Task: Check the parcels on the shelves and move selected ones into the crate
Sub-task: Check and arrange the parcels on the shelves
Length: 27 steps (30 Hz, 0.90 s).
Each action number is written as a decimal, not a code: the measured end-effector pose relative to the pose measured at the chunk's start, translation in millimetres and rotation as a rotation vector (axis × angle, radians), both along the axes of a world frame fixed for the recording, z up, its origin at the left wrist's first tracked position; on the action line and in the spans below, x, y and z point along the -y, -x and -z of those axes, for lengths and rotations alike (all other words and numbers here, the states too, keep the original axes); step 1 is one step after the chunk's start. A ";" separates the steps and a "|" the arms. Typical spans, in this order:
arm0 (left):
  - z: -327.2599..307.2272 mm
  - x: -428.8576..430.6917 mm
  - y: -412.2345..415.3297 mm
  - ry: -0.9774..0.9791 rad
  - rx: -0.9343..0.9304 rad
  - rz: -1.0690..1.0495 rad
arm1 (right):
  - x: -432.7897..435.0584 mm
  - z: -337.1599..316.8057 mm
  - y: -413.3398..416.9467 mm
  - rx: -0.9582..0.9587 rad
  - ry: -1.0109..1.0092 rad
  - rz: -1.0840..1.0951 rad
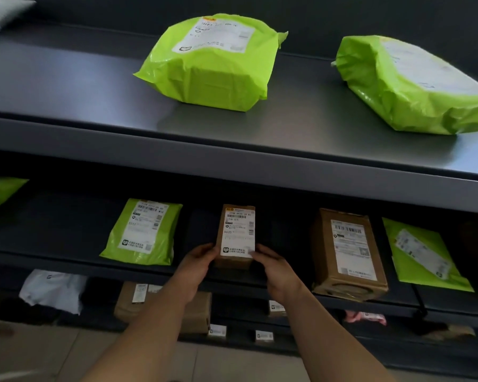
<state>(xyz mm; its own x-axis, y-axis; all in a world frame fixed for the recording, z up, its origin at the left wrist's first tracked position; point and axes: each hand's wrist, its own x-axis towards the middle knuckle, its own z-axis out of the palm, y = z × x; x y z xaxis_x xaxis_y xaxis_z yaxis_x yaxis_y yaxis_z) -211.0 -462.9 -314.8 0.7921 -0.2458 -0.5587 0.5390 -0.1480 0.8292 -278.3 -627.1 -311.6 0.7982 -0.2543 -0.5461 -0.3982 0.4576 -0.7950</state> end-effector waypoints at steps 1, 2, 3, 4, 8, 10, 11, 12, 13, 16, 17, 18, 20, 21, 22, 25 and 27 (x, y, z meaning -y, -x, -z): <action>0.5 -0.2 -0.3 -0.009 0.001 -0.014 | -0.3 -2.6 0.2 -0.009 0.002 0.021; 0.5 -0.6 -0.8 -0.019 -0.003 -0.023 | -0.4 -5.1 0.5 -0.017 0.009 0.044; 0.5 -0.9 -1.1 -0.026 -0.007 -0.036 | 0.0 -8.8 1.9 -0.020 0.014 0.065; -1.4 -0.8 -0.4 -0.036 -0.008 -0.047 | 1.0 -11.7 2.9 -0.020 0.030 0.080; -16.1 6.7 5.9 -0.077 0.125 -0.154 | 7.9 -29.1 14.2 0.019 0.152 0.112; -28.5 15.9 10.0 -0.106 0.240 -0.170 | 15.0 -42.3 21.9 0.059 0.215 0.123; -34.0 23.1 10.5 -0.115 0.295 -0.166 | 20.6 -49.3 26.3 0.080 0.248 0.132; -40.6 31.8 11.5 -0.114 0.344 -0.150 | 28.1 -57.5 30.9 0.096 0.289 0.152; -46.1 41.3 12.5 -0.105 0.377 -0.125 | 35.9 -66.4 35.7 0.109 0.325 0.194; -65.0 74.5 20.9 -0.054 0.377 -0.016 | 66.7 -90.9 52.3 0.105 0.497 0.371; -68.2 85.2 24.0 -0.034 0.358 0.029 | 78.0 -96.1 58.3 0.095 0.555 0.451; -71.4 96.5 28.9 -0.010 0.325 0.090 | 90.6 -99.2 65.7 0.077 0.596 0.523; -75.3 114.6 39.5 0.039 0.204 0.208 | 112.2 -99.9 82.8 0.031 0.598 0.597; -76.1 122.2 44.8 0.048 0.124 0.257 | 120.3 -98.9 91.0 0.004 0.558 0.613; -75.7 129.1 49.9 0.042 0.045 0.303 | 128.6 -96.2 98.4 -0.025 0.517 0.621; -70.2 149.8 63.1 0.027 -0.111 0.394 | 147.3 -79.6 111.4 -0.109 0.421 0.597; -63.2 163.0 70.4 0.020 -0.148 0.418 | 153.9 -67.9 114.2 -0.142 0.364 0.555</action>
